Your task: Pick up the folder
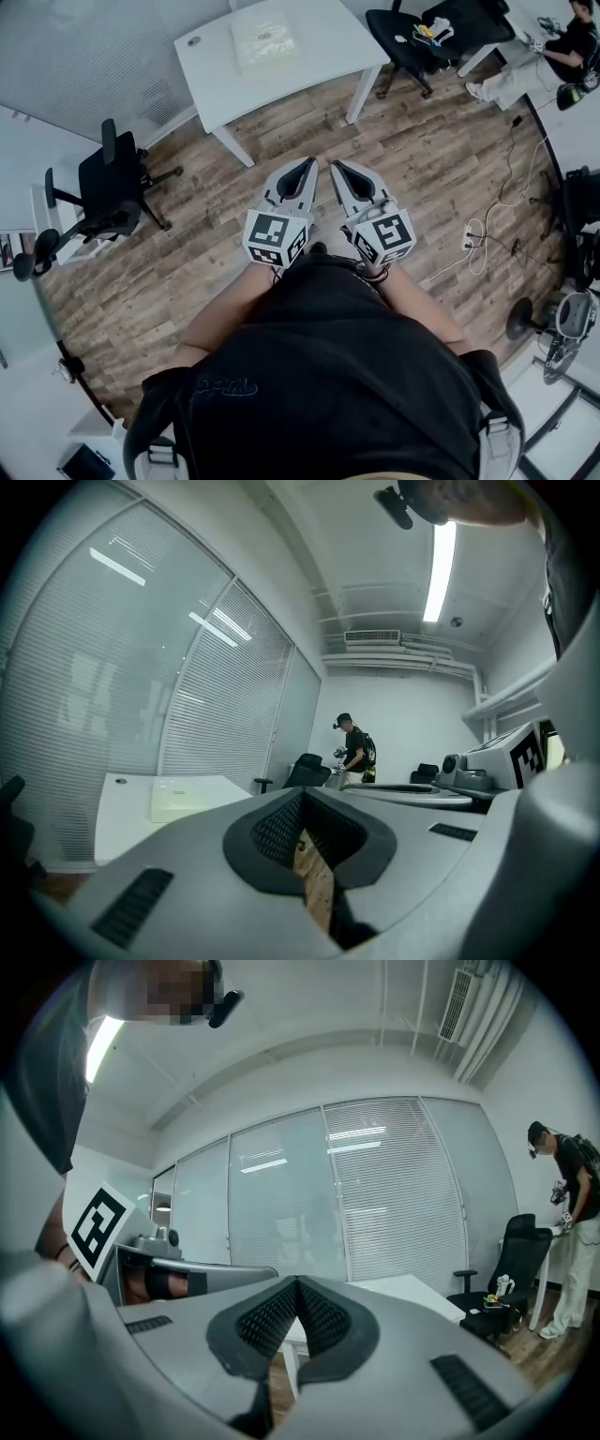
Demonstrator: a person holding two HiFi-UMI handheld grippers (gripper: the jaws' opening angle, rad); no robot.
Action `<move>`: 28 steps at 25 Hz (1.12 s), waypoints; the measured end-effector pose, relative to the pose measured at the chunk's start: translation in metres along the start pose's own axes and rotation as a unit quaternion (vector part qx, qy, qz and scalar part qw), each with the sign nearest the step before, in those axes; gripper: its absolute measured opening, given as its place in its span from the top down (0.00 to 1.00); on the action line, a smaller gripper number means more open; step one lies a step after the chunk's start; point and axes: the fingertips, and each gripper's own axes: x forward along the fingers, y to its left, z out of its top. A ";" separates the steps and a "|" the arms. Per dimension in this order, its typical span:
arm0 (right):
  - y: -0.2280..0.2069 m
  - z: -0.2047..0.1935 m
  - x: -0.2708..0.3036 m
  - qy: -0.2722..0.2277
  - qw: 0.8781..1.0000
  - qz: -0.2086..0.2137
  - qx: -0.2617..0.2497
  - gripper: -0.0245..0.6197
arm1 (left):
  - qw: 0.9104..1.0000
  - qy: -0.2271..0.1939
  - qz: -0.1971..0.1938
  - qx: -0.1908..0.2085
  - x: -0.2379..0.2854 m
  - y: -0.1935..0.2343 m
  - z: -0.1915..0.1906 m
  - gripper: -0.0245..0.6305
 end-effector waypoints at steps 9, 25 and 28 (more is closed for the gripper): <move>-0.026 -0.003 0.061 0.012 1.000 -0.011 0.009 0.93 | 1.000 0.007 -0.006 -0.009 0.036 0.057 0.010 0.94; -0.039 0.025 0.230 0.013 1.000 -0.023 0.013 0.93 | 0.999 0.004 -0.044 -0.010 0.092 0.207 0.063 0.94; -0.040 0.023 0.247 0.017 1.000 -0.018 0.012 0.93 | 0.999 0.010 -0.046 -0.012 0.099 0.221 0.063 0.94</move>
